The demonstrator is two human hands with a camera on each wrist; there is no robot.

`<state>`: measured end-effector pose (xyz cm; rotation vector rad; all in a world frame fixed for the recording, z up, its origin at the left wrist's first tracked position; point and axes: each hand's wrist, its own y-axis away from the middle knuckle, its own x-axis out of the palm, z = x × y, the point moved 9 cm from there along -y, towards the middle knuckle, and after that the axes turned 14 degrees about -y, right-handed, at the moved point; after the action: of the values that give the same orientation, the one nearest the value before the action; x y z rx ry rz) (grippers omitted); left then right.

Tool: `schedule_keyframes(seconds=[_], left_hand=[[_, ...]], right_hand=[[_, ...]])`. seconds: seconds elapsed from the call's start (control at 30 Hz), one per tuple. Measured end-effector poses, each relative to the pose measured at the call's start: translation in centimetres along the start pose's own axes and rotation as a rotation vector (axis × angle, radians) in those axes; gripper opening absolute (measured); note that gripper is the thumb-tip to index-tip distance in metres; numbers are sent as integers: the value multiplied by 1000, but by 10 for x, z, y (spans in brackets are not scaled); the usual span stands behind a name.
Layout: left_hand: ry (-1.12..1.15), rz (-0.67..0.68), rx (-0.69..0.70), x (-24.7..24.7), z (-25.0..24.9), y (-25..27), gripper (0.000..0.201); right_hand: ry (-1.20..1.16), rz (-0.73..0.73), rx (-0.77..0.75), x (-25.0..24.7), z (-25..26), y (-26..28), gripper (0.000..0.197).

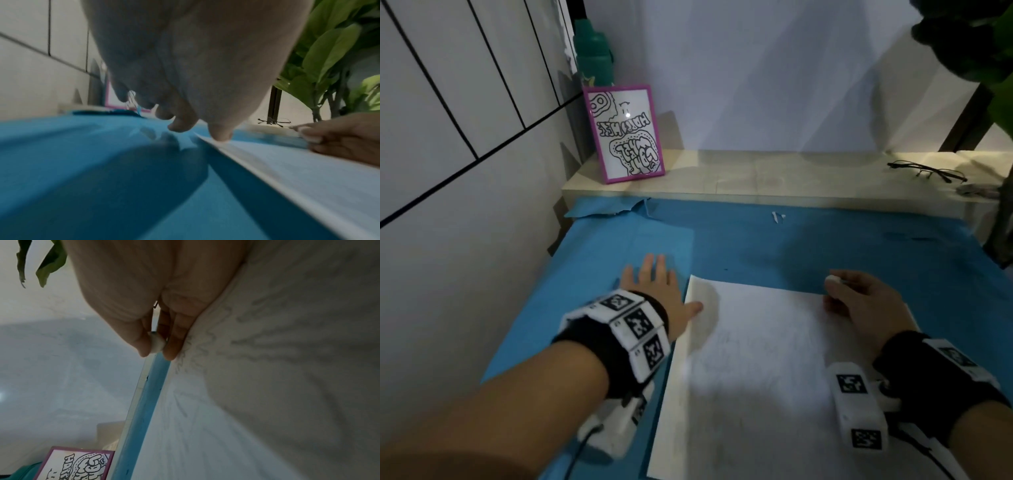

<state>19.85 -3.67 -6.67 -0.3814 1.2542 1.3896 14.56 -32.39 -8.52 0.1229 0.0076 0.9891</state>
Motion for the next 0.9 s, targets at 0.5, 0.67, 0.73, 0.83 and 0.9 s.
schedule_keyframes(seconds=[0.5, 0.67, 0.73, 0.83, 0.9], left_hand=[[35, 67, 355, 28, -5, 7, 123], [51, 50, 350, 29, -5, 4, 124], [41, 53, 350, 29, -5, 4, 124], [50, 47, 352, 28, -5, 5, 123], [55, 43, 354, 27, -5, 6, 123]], right_hand=[[466, 613, -79, 174, 21, 77, 13], [588, 689, -19, 178, 11, 83, 14], [564, 650, -26, 176, 12, 78, 16], [517, 625, -40, 176, 13, 79, 15], [522, 687, 12, 180, 10, 86, 21]])
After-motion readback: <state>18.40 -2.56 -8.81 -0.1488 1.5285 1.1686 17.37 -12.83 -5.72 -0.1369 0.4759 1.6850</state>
